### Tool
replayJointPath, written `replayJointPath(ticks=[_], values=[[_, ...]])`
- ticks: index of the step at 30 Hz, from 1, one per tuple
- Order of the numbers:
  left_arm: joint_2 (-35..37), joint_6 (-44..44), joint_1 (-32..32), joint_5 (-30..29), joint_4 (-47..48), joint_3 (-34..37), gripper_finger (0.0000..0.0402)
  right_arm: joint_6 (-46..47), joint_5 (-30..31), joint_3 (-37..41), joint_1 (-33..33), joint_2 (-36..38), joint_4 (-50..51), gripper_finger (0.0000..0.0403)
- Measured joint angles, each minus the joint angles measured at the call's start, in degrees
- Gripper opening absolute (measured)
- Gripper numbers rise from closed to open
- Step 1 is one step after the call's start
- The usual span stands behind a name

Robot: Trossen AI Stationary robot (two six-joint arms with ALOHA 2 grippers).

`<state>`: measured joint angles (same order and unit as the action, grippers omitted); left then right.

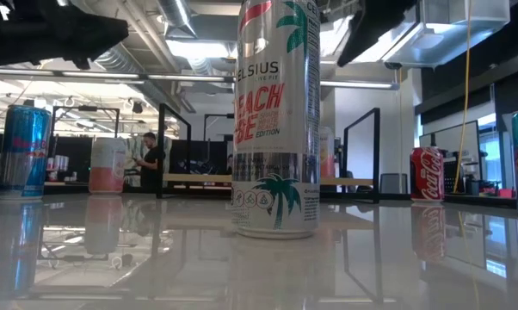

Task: Place canned beverage on shelf
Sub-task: Move the orange soda can to the center of the table

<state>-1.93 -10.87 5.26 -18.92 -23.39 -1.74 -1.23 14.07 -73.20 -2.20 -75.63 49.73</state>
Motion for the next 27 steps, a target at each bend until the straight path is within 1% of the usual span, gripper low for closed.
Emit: replayJointPath(ticks=[3,6,9,11,13,17,19,23,25,27], values=[[-1.81,0.03,0.00,-3.03,5.40,-3.69,0.0191,1.23,0.68,0.63,-0.02,2.33,0.05,0.0344],[-5.32,1.11,-0.02,-6.48,12.46,-8.63,0.0225,2.19,1.89,1.12,-0.04,4.03,0.08,0.0344],[-9.82,2.58,-0.02,-13.15,19.63,-15.07,0.0252,2.63,2.11,1.72,-0.04,5.14,-0.01,0.0344],[-13.31,3.53,0.00,-18.71,24.84,-19.39,0.0265,3.31,3.09,2.05,-0.04,5.22,0.12,0.0344],[-17.18,5.09,0.00,-22.97,29.43,-24.00,0.0274,3.82,3.67,2.56,-0.04,5.15,0.20,0.0344],[-25.48,8.61,0.69,-28.94,39.77,-33.94,0.0281,3.89,3.84,3.75,-0.04,5.16,0.19,0.0344],[-29.92,10.75,2.34,-30.00,45.99,-39.13,0.0282,3.91,3.88,4.11,-0.04,5.12,0.27,0.0344],[-38.17,14.50,7.76,-29.09,56.60,-49.24,0.0282,3.92,4.45,4.14,-0.04,5.13,0.20,0.0344],[-42.06,15.76,11.23,-26.82,61.59,-54.02,0.0282,3.93,4.44,4.16,-0.04,5.13,0.22,0.0344],[-45.56,16.81,15.06,-23.20,66.90,-58.36,0.0282,3.93,4.45,4.16,-0.04,5.13,0.20,0.0344]])
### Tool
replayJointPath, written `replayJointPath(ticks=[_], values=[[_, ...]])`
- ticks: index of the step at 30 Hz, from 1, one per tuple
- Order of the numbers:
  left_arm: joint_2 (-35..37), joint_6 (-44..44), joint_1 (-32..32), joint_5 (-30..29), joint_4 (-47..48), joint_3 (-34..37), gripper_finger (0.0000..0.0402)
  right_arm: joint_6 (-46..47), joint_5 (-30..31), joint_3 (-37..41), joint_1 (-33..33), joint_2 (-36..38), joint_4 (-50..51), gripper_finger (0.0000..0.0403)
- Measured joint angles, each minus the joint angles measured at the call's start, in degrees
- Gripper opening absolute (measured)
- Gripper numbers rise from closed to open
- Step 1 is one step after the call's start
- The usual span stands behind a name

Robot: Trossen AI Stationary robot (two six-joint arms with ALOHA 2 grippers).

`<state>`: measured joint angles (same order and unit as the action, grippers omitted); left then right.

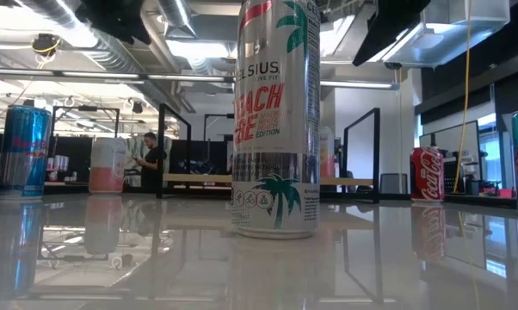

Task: Place canned beverage on shelf
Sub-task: Move the orange soda can to the center of the table

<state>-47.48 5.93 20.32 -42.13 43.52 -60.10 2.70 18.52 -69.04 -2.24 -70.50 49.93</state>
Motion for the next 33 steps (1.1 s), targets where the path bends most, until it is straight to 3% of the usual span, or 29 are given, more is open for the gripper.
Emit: replayJointPath(ticks=[8,15,22,33], values=[[-11.06,0.11,17.20,11.49,10.79,-7.94,0.0282,0.00,0.04,0.00,0.00,0.00,0.98,0.0344],[-19.73,-1.78,28.96,28.91,20.07,-8.13,0.0282,0.01,0.12,0.00,0.00,0.00,1.16,0.0344],[-24.97,-5.64,29.94,23.38,21.17,-8.13,0.0282,0.00,0.13,0.00,0.00,0.00,1.20,0.0344],[-25.29,-3.51,30.54,21.92,20.05,-8.13,0.0302,0.00,0.13,0.00,0.01,-0.02,1.20,0.0344]])
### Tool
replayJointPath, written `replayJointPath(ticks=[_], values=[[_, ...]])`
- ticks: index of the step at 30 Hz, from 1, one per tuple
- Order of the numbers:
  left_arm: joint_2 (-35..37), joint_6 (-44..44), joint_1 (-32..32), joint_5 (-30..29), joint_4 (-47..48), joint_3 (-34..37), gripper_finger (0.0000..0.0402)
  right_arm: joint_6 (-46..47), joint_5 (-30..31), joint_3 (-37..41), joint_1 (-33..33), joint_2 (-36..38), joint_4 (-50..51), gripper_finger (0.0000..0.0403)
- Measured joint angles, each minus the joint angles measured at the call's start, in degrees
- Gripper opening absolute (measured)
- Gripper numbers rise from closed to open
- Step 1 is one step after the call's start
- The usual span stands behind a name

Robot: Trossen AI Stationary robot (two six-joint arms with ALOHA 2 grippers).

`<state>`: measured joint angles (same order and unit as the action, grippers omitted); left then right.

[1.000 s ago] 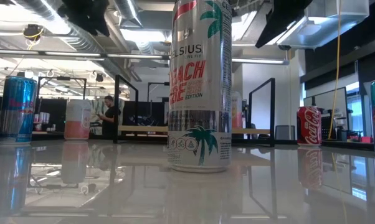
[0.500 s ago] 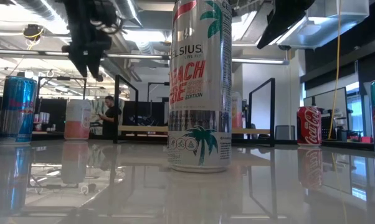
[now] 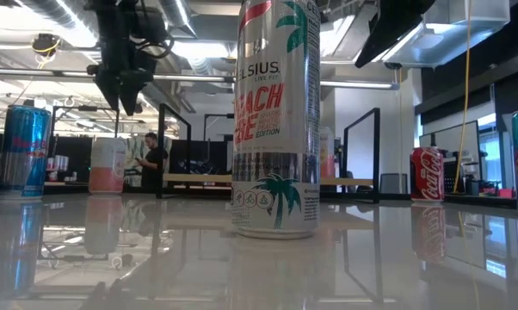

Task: Place canned beverage on shelf
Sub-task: Move the orange soda can to the center of the table

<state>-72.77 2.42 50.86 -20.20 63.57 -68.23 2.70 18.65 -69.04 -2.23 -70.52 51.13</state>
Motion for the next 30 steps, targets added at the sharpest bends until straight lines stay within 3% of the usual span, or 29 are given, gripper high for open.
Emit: replayJointPath(ticks=[6,10,20,30], values=[[0.00,0.18,1.55,-0.15,-0.36,0.00,0.0364,0.00,0.00,0.00,-0.01,0.00,0.00,0.0344],[0.00,0.91,1.52,-2.00,-0.72,0.00,0.0385,0.00,0.00,0.00,-0.01,0.00,0.00,0.0344],[-1.55,8.36,2.64,1.95,-1.21,1.62,0.0388,0.17,-0.02,0.01,-0.01,0.00,-0.02,0.0344],[-11.09,10.52,6.17,2.14,-0.84,1.70,0.0383,0.24,-0.17,0.02,-0.01,-0.02,0.02,0.0344]])
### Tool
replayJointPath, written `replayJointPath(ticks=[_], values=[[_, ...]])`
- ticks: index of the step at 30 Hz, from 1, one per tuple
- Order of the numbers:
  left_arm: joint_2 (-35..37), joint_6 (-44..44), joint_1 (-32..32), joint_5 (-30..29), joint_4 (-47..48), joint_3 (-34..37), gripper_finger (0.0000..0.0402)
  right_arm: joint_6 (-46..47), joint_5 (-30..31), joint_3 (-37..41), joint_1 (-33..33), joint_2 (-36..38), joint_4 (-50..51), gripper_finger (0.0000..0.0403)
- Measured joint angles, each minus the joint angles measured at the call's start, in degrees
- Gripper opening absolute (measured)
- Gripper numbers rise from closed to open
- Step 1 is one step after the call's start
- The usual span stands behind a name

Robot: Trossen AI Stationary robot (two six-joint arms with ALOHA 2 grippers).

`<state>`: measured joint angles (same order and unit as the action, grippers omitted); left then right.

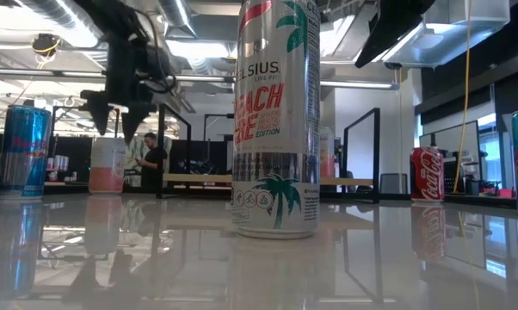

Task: Place canned beverage on shelf
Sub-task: Move the orange soda can to the center of the table

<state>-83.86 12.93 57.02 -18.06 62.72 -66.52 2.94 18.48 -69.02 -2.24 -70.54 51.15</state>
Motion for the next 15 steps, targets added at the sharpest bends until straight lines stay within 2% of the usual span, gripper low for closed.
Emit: replayJointPath(ticks=[6,12,15], values=[[-2.83,0.67,0.01,-0.17,1.10,0.00,0.0383,0.00,0.00,0.00,0.00,0.00,-0.02,0.0344],[-3.95,-1.37,-0.04,2.42,2.29,0.00,0.0383,0.00,-0.02,0.00,0.00,0.00,0.00,0.0344],[-3.93,-2.28,-0.10,2.19,2.47,0.00,0.0372,0.00,-0.02,0.00,0.00,0.00,-0.02,0.0344]])
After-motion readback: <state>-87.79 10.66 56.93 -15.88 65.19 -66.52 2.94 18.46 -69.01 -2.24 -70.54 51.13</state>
